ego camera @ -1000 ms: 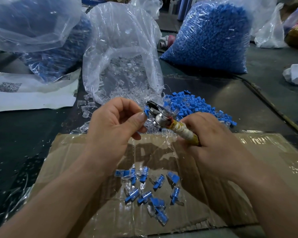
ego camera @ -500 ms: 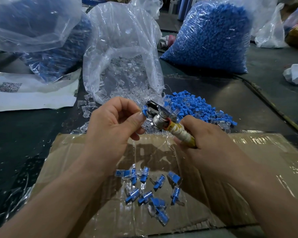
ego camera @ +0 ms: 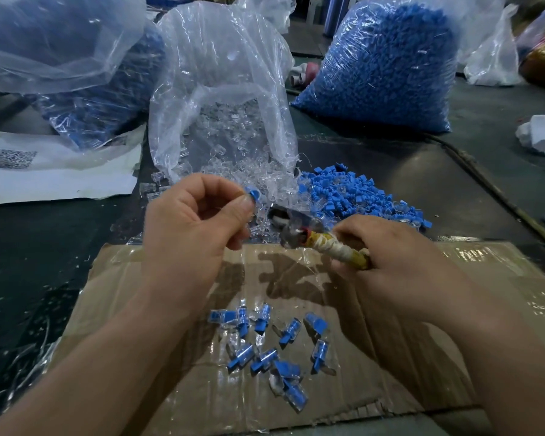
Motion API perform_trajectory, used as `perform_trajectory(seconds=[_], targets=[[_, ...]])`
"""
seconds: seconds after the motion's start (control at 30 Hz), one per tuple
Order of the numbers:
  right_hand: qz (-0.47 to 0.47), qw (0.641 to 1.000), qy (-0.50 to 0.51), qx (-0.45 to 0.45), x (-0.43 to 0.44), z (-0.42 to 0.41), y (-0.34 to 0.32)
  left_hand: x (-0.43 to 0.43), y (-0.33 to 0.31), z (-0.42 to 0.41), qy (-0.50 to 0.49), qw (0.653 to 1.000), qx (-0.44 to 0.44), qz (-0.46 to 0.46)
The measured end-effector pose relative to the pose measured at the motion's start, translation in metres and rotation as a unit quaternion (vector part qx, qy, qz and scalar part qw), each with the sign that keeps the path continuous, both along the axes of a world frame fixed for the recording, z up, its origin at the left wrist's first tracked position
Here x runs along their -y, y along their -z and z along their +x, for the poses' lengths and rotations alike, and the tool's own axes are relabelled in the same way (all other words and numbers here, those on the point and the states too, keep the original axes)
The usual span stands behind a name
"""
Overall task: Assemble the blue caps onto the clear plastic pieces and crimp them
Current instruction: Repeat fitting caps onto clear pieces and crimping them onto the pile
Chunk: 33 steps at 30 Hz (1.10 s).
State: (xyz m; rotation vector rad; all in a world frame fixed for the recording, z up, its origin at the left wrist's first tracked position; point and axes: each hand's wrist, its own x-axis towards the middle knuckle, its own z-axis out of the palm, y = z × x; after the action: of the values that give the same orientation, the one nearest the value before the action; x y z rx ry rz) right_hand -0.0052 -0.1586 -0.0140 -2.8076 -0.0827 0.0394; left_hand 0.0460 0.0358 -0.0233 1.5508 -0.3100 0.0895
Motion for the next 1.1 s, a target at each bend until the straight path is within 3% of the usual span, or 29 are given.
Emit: perform_trajectory(seconds=[0.1,0.27,0.43,0.6,0.7,0.77,0.83,0.93,1.1], targets=[[-0.027,1.0,-0.003,-0.011,0.0,0.0,0.003,0.0,-0.006,-0.006,0.049,0.999,0.02,0.0],[-0.058,0.997,-0.018,-0.042,-0.003,0.005,0.01,0.001,-0.006,-0.014,0.21,0.972,0.003,0.104],[-0.026,0.996,-0.027,-0.081,0.004,0.006,0.01,0.002,-0.001,-0.013,0.274,0.935,0.043,0.222],[0.038,0.998,-0.002,-0.045,0.009,0.007,0.001,0.003,0.001,-0.013,0.308,0.917,0.068,0.245],[0.098,0.994,0.054,0.018,0.017,0.009,0.002,0.002,-0.001,-0.013,0.262,0.944,0.024,0.2],[0.13,0.982,0.103,0.086,0.024,0.011,0.002,0.003,-0.001,-0.01,0.177,0.971,-0.033,0.155],[0.155,0.967,0.149,0.137,0.031,0.013,0.004,0.003,0.003,-0.003,0.059,0.984,-0.036,0.164],[0.166,0.95,0.197,0.175,0.037,0.017,0.009,0.001,0.009,0.006,-0.051,0.965,0.029,0.254],[0.166,0.943,0.22,0.185,0.039,0.02,0.013,0.0,0.02,0.017,-0.003,0.906,0.076,0.417]])
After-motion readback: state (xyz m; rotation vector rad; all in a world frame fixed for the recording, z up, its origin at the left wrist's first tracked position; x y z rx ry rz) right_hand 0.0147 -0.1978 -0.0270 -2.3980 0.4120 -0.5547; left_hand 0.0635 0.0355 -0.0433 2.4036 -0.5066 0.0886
